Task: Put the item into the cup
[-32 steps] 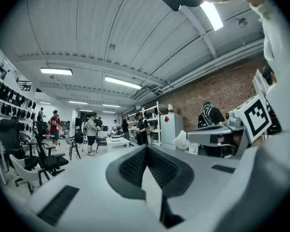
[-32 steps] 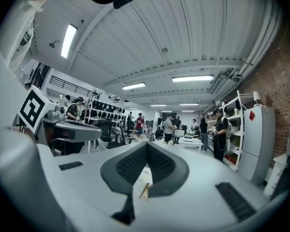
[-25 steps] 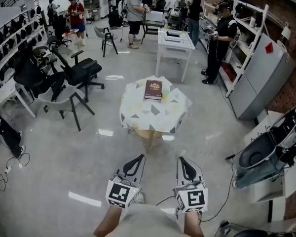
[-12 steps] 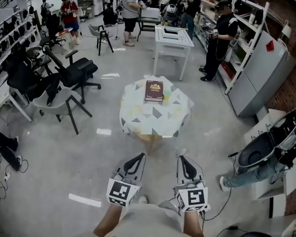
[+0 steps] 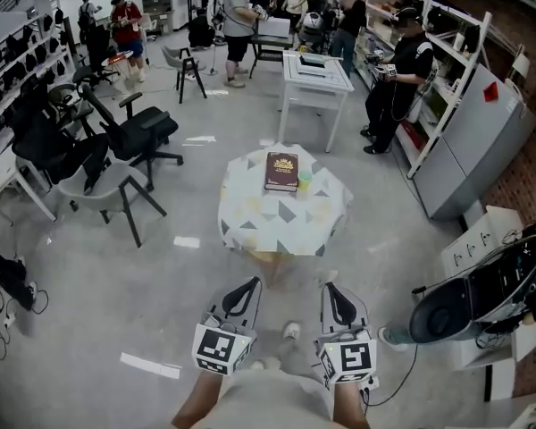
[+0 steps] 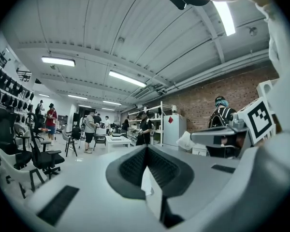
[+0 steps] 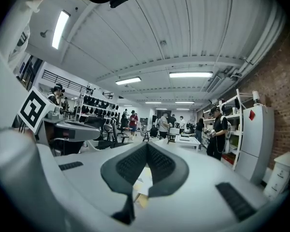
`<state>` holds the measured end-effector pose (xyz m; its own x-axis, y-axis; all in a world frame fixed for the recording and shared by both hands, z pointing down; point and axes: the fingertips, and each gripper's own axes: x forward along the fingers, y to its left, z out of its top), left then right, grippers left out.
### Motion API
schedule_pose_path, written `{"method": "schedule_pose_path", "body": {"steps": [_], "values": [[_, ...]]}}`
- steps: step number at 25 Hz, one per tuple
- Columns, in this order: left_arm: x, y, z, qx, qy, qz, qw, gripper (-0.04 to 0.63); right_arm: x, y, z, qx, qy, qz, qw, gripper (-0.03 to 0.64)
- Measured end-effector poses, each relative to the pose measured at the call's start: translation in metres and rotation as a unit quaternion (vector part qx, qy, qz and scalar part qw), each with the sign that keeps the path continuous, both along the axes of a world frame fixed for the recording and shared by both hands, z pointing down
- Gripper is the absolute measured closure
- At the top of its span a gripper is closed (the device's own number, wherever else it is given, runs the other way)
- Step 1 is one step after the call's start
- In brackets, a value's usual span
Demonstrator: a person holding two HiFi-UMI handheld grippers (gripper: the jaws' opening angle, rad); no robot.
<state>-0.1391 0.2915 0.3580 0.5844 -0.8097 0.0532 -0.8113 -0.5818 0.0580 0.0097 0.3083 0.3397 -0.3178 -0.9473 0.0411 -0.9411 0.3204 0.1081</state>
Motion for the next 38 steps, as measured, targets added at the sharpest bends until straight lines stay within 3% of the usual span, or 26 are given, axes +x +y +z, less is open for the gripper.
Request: {"method": "schedule_pose_path", "body": {"steps": [15,38], "values": [[0.036,-0.083,-0.003,0.012,-0.007,-0.020,0.9997,0.583,0.032,-0.092,0.001,0.009,-0.009,-0.023,1.000,0.614],[0.087,-0.202,-0.007,-0.007,-0.042,-0.074,0.9963,0.583,0.082,-0.231,0.004,-0.009,-0.040,-0.077,0.996,0.614]]}}
